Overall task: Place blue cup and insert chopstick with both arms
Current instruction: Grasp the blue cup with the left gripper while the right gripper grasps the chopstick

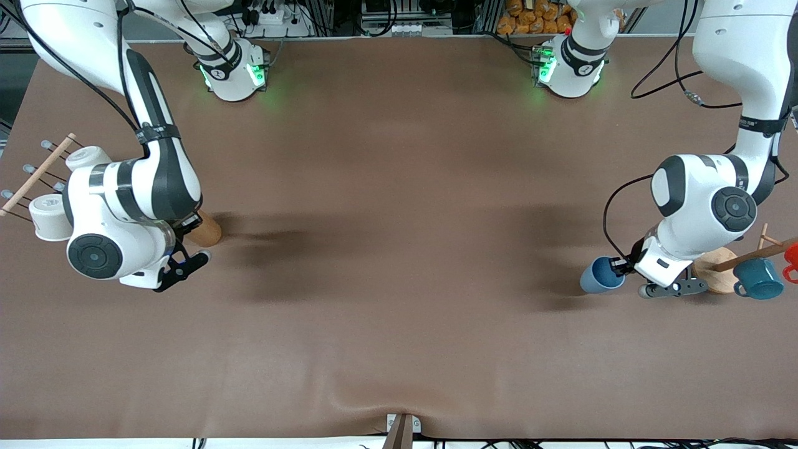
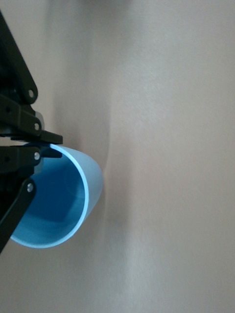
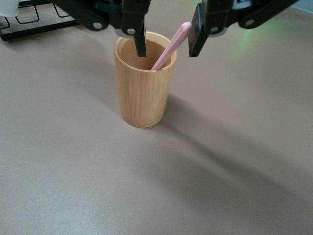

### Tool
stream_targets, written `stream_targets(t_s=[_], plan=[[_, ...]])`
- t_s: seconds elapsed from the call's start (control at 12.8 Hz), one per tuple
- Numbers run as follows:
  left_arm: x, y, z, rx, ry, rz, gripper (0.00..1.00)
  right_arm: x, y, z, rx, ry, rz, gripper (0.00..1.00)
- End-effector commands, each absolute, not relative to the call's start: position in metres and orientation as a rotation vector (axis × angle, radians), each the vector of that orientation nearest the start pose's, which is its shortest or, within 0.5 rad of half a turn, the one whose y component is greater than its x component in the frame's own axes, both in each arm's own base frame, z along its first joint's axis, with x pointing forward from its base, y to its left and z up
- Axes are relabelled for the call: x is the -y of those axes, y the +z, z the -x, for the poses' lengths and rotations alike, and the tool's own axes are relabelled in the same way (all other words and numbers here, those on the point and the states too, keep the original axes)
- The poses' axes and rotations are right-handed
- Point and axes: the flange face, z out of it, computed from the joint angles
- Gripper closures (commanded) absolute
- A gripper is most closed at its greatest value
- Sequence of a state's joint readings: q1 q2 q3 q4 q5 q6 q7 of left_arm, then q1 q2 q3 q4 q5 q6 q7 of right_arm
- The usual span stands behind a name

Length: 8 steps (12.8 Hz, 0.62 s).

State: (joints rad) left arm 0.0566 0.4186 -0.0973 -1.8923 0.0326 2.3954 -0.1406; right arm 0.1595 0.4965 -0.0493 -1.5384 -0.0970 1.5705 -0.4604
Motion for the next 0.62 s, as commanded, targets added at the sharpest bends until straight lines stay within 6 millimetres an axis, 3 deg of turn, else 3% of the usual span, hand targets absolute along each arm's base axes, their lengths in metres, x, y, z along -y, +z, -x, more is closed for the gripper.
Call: stream_targets(t_s=[0.0,0.16,0.39,0.55], plan=[[0.053,0.312,-0.637,0.115,-0.172,3.164,1.00,-0.065,0.341,-0.630,0.921,0.763,2.947,0.57],[0.086,0.317,-0.635,0.155,-0.181,3.182,1.00,-0.067,0.341,-0.630,0.918,0.762,2.948,0.65],[0.137,0.326,-0.632,0.108,-0.207,3.199,1.00,-0.064,0.341,-0.630,0.899,0.760,2.945,0.99],[0.169,0.328,-0.628,0.122,-0.211,3.208,1.00,-0.064,0.341,-0.628,0.898,0.778,2.939,1.00]])
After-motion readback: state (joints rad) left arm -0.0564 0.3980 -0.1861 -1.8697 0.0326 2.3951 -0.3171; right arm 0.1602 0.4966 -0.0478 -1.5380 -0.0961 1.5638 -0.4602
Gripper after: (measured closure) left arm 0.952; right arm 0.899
